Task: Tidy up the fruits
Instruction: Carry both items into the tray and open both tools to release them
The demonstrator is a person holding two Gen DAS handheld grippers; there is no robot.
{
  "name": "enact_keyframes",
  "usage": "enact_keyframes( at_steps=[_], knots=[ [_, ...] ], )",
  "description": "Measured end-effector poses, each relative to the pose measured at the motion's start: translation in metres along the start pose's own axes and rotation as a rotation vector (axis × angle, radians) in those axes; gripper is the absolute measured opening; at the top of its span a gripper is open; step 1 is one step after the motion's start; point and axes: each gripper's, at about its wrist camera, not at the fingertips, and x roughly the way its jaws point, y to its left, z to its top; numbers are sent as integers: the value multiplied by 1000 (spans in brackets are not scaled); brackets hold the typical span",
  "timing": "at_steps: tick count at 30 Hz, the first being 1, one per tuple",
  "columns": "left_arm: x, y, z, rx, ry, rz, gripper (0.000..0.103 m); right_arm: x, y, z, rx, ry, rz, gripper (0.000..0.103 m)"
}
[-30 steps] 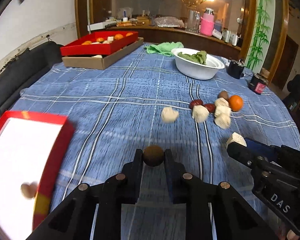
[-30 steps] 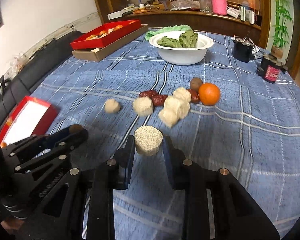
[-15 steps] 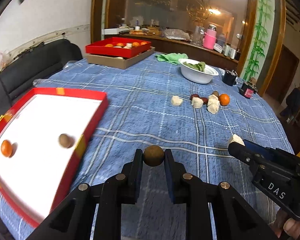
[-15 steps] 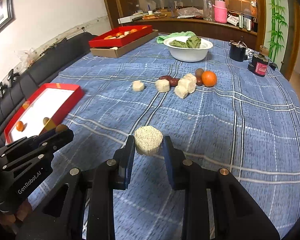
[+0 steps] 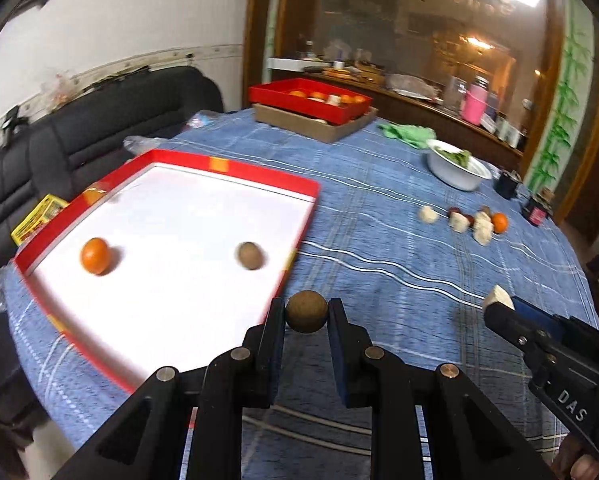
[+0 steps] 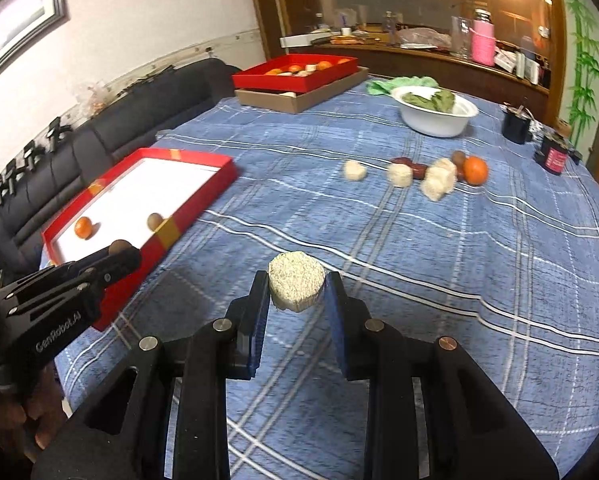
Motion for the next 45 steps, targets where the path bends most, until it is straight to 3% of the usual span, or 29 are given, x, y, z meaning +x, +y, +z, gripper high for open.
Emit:
enact_keyframes(
  at_steps=[29,45],
  knots=[
    [1,87,13,-155,-5,138,20,30,81,21,-129,9,131,27],
    [17,97,25,-155,0,191,20,53,126,34,-185,1,214,28]
  ],
)
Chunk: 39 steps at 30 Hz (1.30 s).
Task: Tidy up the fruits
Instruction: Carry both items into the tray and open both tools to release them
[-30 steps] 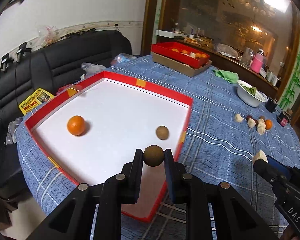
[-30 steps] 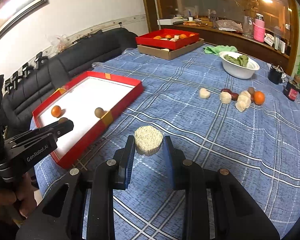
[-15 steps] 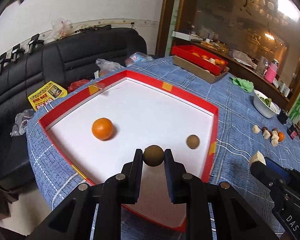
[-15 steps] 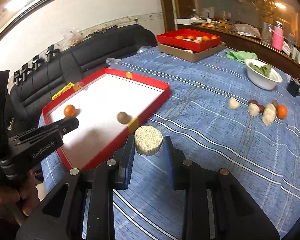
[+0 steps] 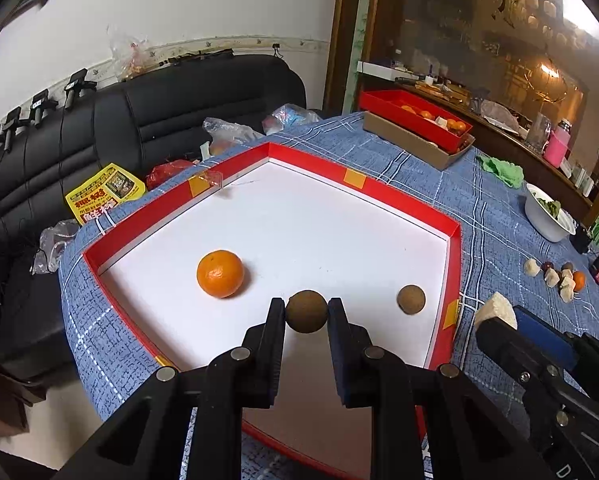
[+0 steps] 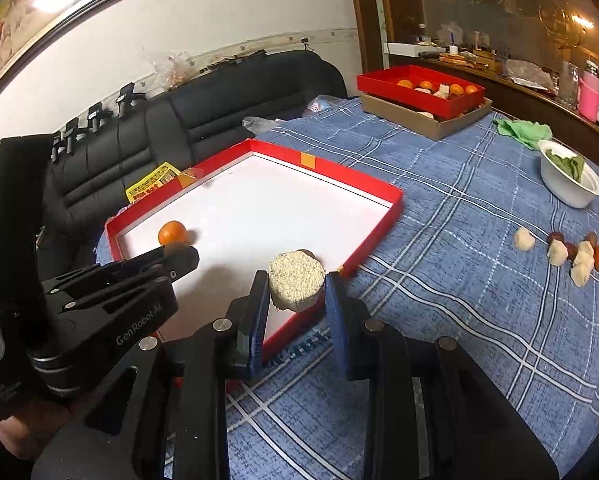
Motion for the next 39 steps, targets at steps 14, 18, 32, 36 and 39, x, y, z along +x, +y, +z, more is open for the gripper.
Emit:
enact_keyframes(
  at_steps=[14,18,32,36,39],
  knots=[
    [14,-12,9,32,25,23,20,9,-7,6,16,-1,20,28],
    [16,-10,12,26,33,39,20,22,-7,19,-8,16,27,28],
    [30,-5,16,41,76,61,20,73,-24,72,-57,77,8,28],
    [39,-1,17,47,108,70,20,95,-16,75,-70,118,27,28],
    [44,-1,15,66,126,78,20,110,-10,76,-79,146,37,28]
  ],
)
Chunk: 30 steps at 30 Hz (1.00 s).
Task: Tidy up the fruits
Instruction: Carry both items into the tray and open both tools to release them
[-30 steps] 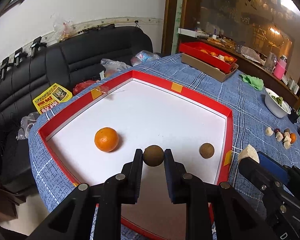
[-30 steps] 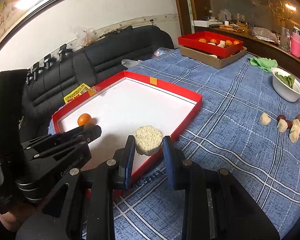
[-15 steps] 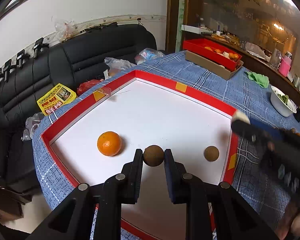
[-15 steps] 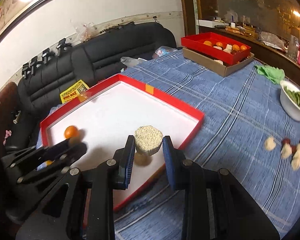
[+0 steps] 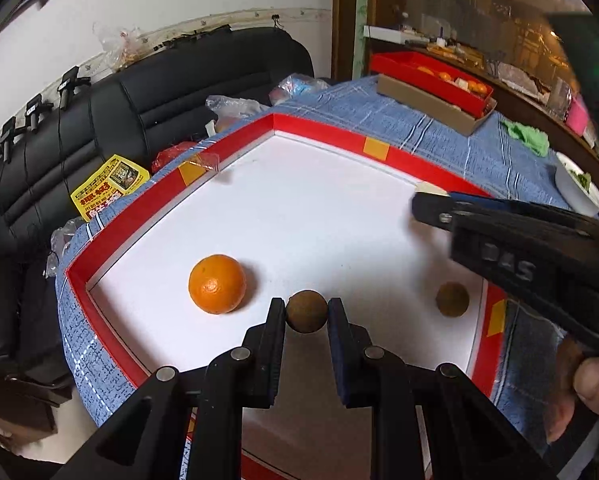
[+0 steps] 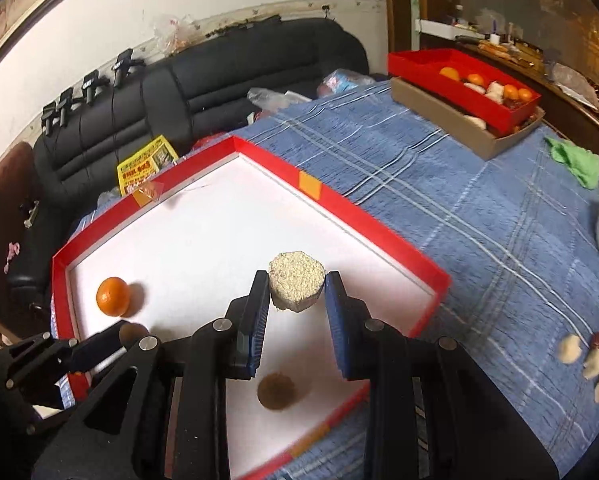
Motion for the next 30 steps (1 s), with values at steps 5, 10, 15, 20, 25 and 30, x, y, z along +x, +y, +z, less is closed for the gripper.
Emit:
enact_keyframes(
  at_steps=[5,10,15,20,25,30],
  knots=[
    [8,-1,-1,20,27,12,20,25,9,0,-28,72,4,28],
    [9,-5,-1,39,29,28,20,37,16,2,-57,103,-11,28],
    [10,-11,-1,76,25,59,21,42,20,5,-72,120,-31,29],
    [10,-6,1,76,30,111,53,44,24,8,-99,147,-73,46],
    [3,8,0,0,47,105,61,32,25,6,-99,138,-96,60],
    [-41,30,7,-201,-106,113,65,-18,10,4,-42,35,-112,69]
  ],
)
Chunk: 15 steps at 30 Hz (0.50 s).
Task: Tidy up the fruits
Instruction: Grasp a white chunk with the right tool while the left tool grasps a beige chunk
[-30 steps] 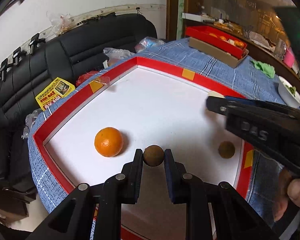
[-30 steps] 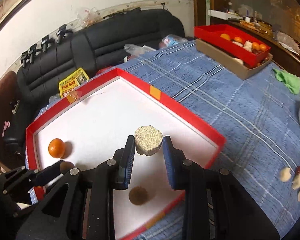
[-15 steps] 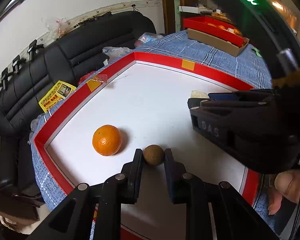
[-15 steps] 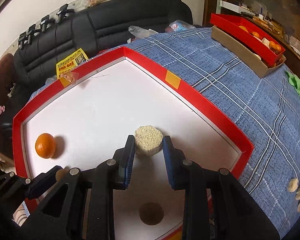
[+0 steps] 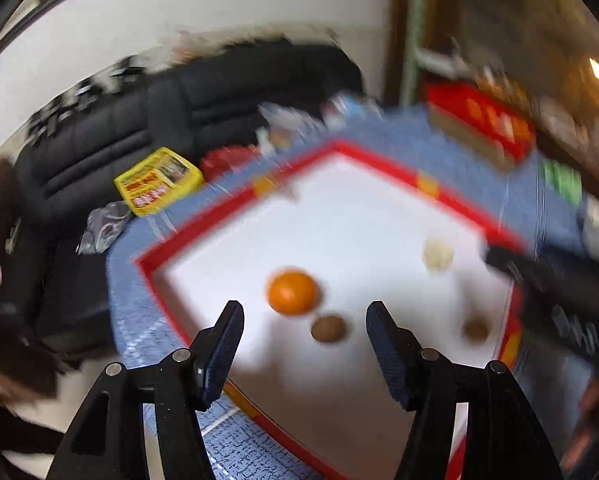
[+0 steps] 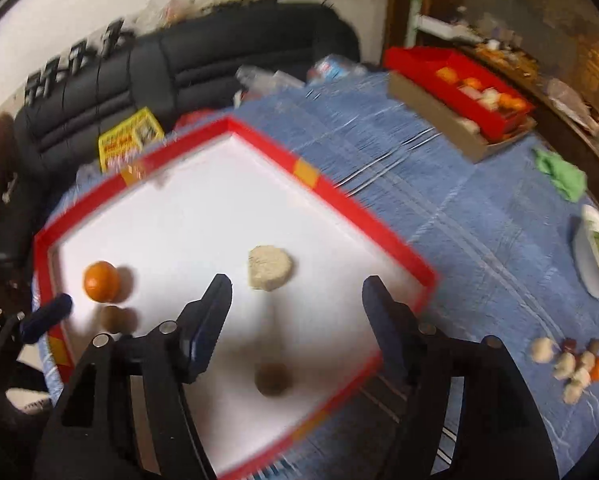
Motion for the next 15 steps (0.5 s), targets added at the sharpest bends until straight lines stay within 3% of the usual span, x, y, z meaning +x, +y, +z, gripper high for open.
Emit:
enact_keyframes(
  at_steps=[4,9,12,15],
  knots=[
    [-31,-8,6,-59,-94,-60,72,-51,-35,-24,81,-113,-23,69],
    [-44,-82,-7,124,-102,-224,73,-96,-117,-84,285,-191,-120,69],
    [-41,-137,-21,246,-73,-335,73,-104,-176,-126,439,-173,-222,69],
    [-33,-189,-33,350,-30,-427,73,-101,-216,-151,532,-141,-256,68]
  ],
)
